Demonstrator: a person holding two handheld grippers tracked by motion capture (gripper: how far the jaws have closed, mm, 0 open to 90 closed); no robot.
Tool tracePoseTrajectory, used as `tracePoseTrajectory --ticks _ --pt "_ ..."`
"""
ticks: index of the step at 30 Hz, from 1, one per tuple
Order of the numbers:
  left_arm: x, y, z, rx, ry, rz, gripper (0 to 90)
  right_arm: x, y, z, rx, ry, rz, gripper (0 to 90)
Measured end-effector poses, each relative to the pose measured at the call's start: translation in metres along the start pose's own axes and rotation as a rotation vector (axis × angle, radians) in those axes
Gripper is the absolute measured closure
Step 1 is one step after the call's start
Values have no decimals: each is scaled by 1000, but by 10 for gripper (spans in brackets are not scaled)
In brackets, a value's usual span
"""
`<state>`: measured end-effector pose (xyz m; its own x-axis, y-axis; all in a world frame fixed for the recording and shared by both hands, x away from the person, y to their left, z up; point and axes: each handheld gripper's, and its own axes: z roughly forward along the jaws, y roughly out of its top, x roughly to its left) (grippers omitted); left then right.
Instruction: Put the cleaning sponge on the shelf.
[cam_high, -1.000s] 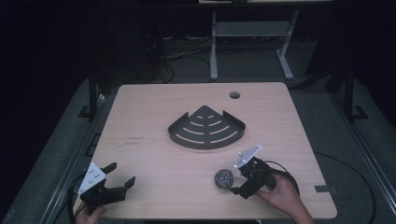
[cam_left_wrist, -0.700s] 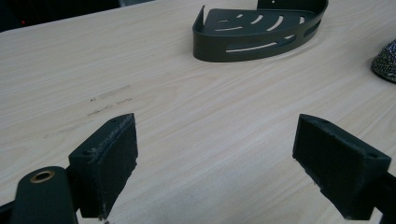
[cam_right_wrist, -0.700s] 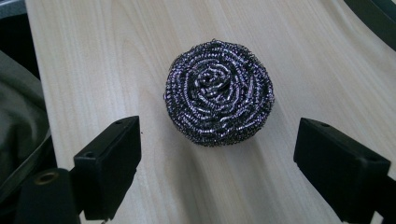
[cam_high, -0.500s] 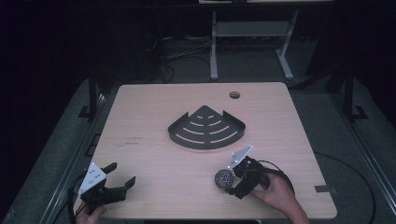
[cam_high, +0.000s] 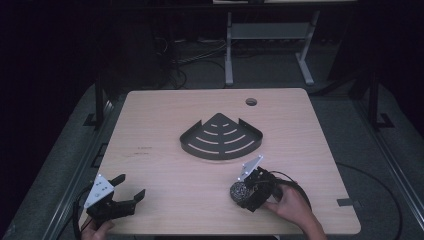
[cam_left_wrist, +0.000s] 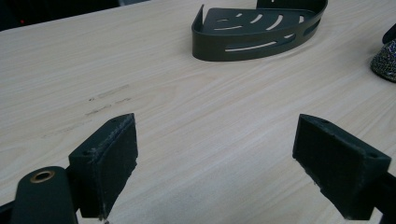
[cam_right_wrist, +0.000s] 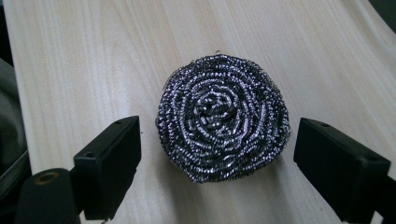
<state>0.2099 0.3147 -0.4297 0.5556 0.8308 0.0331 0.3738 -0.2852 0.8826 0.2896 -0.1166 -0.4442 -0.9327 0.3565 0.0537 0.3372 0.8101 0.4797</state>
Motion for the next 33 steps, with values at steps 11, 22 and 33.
tracePoseTrajectory --ticks 11,22,33 --pt "0 0 0 -1 -1 -1 133 -3 5 8 8 2 -11 149" --pt "0 0 0 0 -1 -1 133 -2 5 11 11 -13 -18 205" --pt "-1 0 2 3 -5 2 133 0 5 11 9 -24 -33 297"
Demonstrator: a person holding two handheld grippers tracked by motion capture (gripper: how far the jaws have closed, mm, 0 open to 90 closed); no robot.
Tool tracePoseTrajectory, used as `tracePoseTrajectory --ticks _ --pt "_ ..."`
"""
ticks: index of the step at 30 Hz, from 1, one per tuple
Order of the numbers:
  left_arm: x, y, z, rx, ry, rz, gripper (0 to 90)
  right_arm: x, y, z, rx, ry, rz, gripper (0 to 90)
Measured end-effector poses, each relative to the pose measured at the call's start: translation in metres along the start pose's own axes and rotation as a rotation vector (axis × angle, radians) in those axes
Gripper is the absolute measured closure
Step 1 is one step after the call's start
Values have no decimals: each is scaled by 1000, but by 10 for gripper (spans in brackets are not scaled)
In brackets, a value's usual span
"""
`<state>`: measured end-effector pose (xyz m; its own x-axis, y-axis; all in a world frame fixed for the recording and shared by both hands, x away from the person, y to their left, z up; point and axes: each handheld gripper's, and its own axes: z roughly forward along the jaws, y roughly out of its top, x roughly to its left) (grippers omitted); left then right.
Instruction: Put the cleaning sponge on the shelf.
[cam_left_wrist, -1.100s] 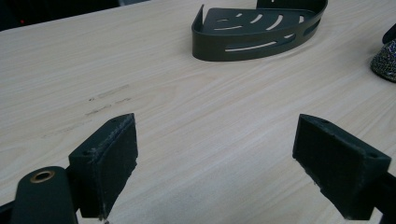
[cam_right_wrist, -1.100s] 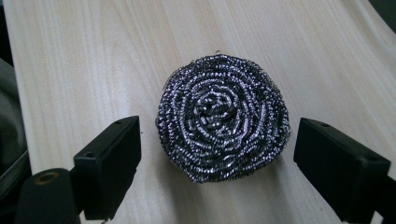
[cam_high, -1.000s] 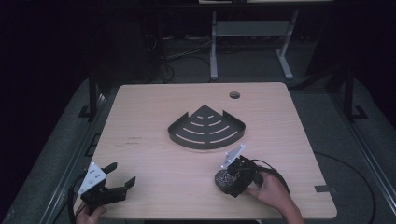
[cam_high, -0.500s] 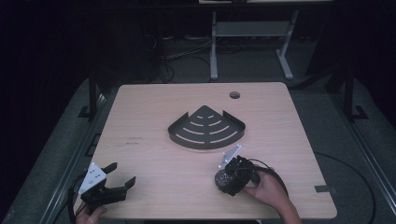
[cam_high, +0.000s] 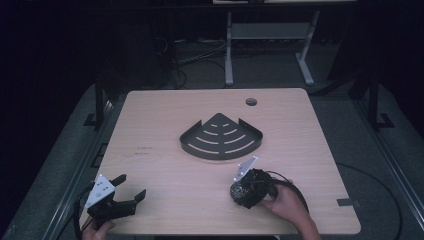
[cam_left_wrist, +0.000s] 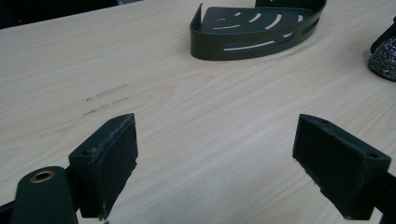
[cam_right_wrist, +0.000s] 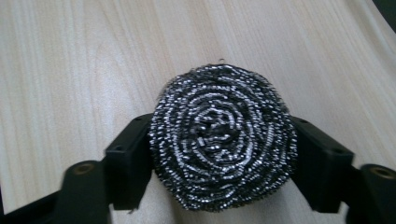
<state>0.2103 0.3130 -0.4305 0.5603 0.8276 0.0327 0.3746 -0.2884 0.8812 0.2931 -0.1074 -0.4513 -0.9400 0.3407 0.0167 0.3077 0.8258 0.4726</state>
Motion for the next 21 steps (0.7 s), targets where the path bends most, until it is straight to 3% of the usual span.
tracePoseTrajectory --ticks 13,21 --pt "0 0 -1 -1 4 -2 133 3 4 -8 -20 -2 -23 317" --pt "1 0 -2 -4 7 -5 133 0 7 -13 14 -7 -31 318"
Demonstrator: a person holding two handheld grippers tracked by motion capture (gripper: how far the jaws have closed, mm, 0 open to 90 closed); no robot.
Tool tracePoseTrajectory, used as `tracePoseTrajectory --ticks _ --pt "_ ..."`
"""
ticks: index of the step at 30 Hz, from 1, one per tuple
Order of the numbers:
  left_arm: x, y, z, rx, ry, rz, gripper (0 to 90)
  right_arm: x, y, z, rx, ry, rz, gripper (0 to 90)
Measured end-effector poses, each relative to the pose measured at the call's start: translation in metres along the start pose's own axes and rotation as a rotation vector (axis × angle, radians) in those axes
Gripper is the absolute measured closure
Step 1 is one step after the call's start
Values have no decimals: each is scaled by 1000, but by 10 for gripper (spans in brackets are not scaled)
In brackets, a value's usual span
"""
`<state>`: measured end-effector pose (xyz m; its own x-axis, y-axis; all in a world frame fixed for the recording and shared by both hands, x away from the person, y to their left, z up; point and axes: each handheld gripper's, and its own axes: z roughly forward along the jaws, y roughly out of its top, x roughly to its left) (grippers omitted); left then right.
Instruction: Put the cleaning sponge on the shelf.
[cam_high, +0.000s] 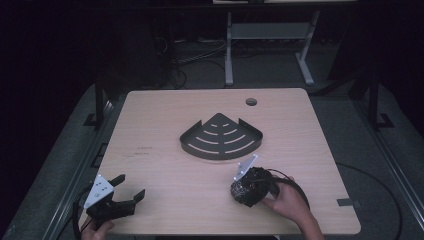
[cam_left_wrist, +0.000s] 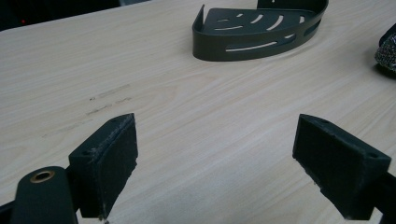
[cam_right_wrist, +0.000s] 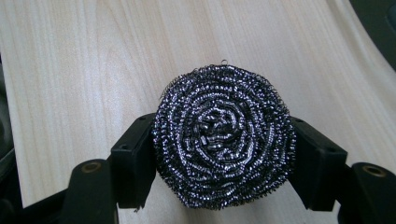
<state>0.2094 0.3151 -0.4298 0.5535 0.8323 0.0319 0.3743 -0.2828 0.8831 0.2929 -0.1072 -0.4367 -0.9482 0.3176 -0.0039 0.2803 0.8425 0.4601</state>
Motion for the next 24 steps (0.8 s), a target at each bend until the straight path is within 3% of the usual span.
tracePoseTrajectory --ticks 5,24 --pt "0 0 1 1 -2 0 133 -4 7 -6 13 4 -14 317" --pt "3 0 0 -5 2 -9 133 -36 27 -13 15 53 7 317"
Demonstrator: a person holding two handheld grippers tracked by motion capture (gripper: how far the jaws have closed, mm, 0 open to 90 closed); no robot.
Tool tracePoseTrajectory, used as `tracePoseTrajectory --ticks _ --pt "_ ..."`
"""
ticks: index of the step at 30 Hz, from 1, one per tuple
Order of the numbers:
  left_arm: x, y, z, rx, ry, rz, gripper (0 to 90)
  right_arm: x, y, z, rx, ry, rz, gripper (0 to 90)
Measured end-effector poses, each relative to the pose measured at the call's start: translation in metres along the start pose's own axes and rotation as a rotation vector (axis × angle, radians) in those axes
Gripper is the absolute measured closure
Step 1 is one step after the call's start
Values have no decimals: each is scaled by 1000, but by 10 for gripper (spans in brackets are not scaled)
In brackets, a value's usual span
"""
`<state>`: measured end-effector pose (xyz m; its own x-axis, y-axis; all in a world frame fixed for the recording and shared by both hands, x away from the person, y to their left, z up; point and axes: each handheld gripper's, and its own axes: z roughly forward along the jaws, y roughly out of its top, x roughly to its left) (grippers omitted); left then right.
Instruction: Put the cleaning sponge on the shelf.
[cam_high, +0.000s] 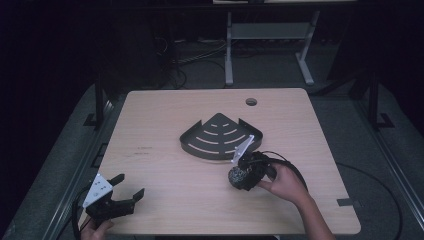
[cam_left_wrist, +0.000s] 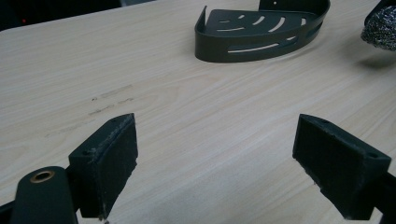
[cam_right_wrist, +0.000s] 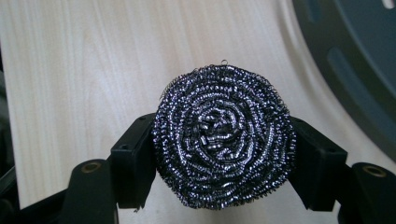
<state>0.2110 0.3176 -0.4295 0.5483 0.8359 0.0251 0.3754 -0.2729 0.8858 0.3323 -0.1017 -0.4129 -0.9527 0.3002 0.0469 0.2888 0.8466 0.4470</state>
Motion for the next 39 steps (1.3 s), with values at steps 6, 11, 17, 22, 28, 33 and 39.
tracePoseTrajectory --ticks 6,11,17,22,28,33,39 --pt "0 0 -1 -3 0 -1 133 -8 8 0 4 12 -4 317" --pt "1 0 -1 -4 1 -4 133 -13 16 -1 6 17 -8 317" --pt "1 0 -1 -5 0 -4 133 -18 24 -6 -3 13 -11 317" --pt "1 1 -1 -6 1 -6 133 -21 28 -10 -3 13 -12 317" --pt "2 0 -2 -9 4 -10 133 -27 34 -15 -8 12 -11 317" --pt "3 0 -3 -11 6 -14 133 -33 43 -16 -4 15 -15 317" --pt "1 1 -2 -17 1 -13 133 -36 52 -15 13 4 -17 317"
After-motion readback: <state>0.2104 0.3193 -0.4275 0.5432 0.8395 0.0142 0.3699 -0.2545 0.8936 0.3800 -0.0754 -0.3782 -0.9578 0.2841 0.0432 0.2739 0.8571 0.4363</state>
